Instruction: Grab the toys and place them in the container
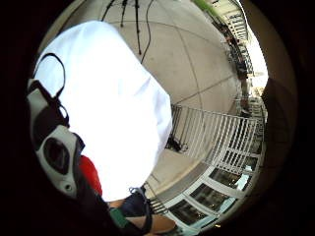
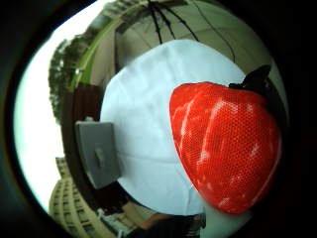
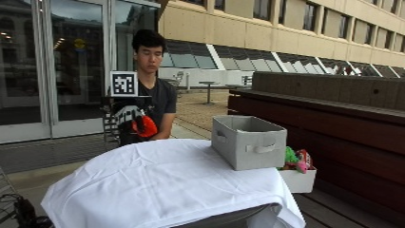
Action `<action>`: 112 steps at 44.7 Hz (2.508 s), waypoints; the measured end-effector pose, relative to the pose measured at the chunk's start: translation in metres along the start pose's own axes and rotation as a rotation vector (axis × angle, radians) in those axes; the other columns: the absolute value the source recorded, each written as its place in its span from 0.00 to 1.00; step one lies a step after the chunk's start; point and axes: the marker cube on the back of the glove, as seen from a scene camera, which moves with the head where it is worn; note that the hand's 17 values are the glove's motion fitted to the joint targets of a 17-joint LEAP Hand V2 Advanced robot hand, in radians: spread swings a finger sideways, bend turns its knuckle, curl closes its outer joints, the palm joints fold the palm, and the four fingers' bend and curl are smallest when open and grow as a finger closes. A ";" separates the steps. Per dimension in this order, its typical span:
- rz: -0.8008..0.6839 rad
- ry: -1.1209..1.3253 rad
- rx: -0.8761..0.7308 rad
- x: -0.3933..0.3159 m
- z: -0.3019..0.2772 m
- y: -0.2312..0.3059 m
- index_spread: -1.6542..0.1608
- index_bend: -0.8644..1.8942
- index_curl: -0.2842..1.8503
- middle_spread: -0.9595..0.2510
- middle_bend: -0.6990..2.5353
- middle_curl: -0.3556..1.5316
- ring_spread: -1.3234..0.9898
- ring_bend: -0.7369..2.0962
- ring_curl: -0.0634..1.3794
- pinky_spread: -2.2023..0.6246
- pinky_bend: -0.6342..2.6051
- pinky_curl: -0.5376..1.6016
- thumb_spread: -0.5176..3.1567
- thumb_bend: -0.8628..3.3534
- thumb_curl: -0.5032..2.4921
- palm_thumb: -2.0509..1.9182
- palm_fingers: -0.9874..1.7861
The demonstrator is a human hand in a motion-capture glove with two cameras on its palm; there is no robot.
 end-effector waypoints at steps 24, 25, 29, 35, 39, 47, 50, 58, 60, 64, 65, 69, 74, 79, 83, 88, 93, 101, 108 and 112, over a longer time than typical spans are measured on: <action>-0.290 -0.006 0.332 -0.255 -0.172 0.095 0.73 0.50 0.36 0.46 0.45 0.51 0.38 0.63 0.41 0.61 0.46 0.44 0.25 0.24 0.46 0.70 0.77; -0.297 -0.007 0.333 -0.265 -0.172 0.100 0.73 0.50 0.36 0.46 0.45 0.51 0.38 0.63 0.41 0.61 0.46 0.44 0.25 0.24 0.46 0.70 0.77; -0.325 -0.002 0.324 -0.307 -0.168 0.122 0.73 0.49 0.37 0.46 0.45 0.51 0.38 0.63 0.41 0.60 0.46 0.44 0.25 0.24 0.47 0.70 0.77; -0.378 -0.009 0.323 -0.361 -0.164 0.148 0.72 0.49 0.38 0.46 0.45 0.52 0.38 0.63 0.40 0.61 0.46 0.44 0.24 0.24 0.48 0.70 0.77; -0.413 -0.021 0.323 -0.387 -0.161 0.160 0.72 0.48 0.39 0.46 0.45 0.52 0.38 0.63 0.40 0.61 0.46 0.44 0.24 0.24 0.49 0.70 0.77; -0.489 -0.009 0.319 -0.435 -0.144 0.180 0.71 0.48 0.40 0.46 0.45 0.53 0.38 0.63 0.40 0.61 0.46 0.44 0.24 0.24 0.50 0.70 0.77; -0.492 0.000 0.315 -0.449 -0.133 0.186 0.71 0.47 0.41 0.46 0.45 0.53 0.38 0.63 0.40 0.61 0.46 0.44 0.24 0.24 0.51 0.70 0.77; -0.499 -0.018 0.296 -0.468 -0.109 0.193 0.71 0.46 0.43 0.45 0.45 0.53 0.38 0.63 0.40 0.61 0.46 0.44 0.24 0.23 0.52 0.70 0.76; -0.508 -0.017 0.263 -0.468 -0.104 0.191 0.70 0.45 0.43 0.45 0.44 0.53 0.38 0.63 0.40 0.61 0.46 0.44 0.25 0.23 0.52 0.70 0.75; -0.528 -0.010 0.199 -0.466 -0.095 0.184 0.70 0.41 0.43 0.44 0.44 0.54 0.38 0.63 0.40 0.61 0.47 0.44 0.26 0.22 0.52 0.69 0.73; -0.534 -0.004 0.177 -0.466 -0.092 0.183 0.70 0.36 0.41 0.45 0.42 0.53 0.38 0.64 0.40 0.61 0.49 0.45 0.27 0.21 0.51 0.67 0.69; -0.558 0.009 0.095 -0.463 -0.083 0.185 0.71 0.33 0.39 0.45 0.41 0.53 0.38 0.66 0.41 0.61 0.51 0.45 0.33 0.19 0.49 0.64 0.69; -0.586 -0.022 0.075 -0.447 -0.085 0.180 0.73 0.30 0.36 0.55 0.33 0.50 0.41 0.63 0.42 0.63 0.60 0.50 0.37 0.16 0.43 0.54 0.43; -0.577 0.008 0.126 -0.418 -0.096 0.166 0.74 0.31 0.31 0.67 0.30 0.47 0.48 0.51 0.33 0.69 0.63 0.50 0.37 0.17 0.39 0.49 0.29; -0.538 0.047 0.188 -0.390 -0.103 0.166 0.75 0.33 0.28 0.71 0.29 0.46 0.51 0.47 0.28 0.72 0.61 0.48 0.38 0.17 0.36 0.48 0.28; -0.487 0.120 0.237 -0.340 -0.108 0.164 0.75 0.33 0.26 0.73 0.28 0.45 0.52 0.48 0.27 0.73 0.60 0.46 0.38 0.18 0.33 0.48 0.30; -0.423 0.160 0.230 -0.289 -0.111 0.162 0.75 0.33 0.24 0.73 0.28 0.44 0.53 0.49 0.27 0.74 0.59 0.45 0.38 0.18 0.31 0.48 0.31; -0.386 0.135 0.253 -0.224 -0.113 0.147 0.75 0.34 0.23 0.74 0.28 0.44 0.54 0.46 0.26 0.75 0.58 0.44 0.39 0.18 0.28 0.48 0.30; -0.329 0.094 0.253 -0.170 -0.104 0.146 0.75 0.34 0.22 0.74 0.28 0.43 0.55 0.44 0.25 0.75 0.57 0.43 0.39 0.18 0.27 0.48 0.31; -0.317 0.091 0.254 -0.148 -0.096 0.147 0.75 0.35 0.22 0.74 0.28 0.43 0.55 0.43 0.25 0.76 0.57 0.43 0.39 0.18 0.26 0.48 0.31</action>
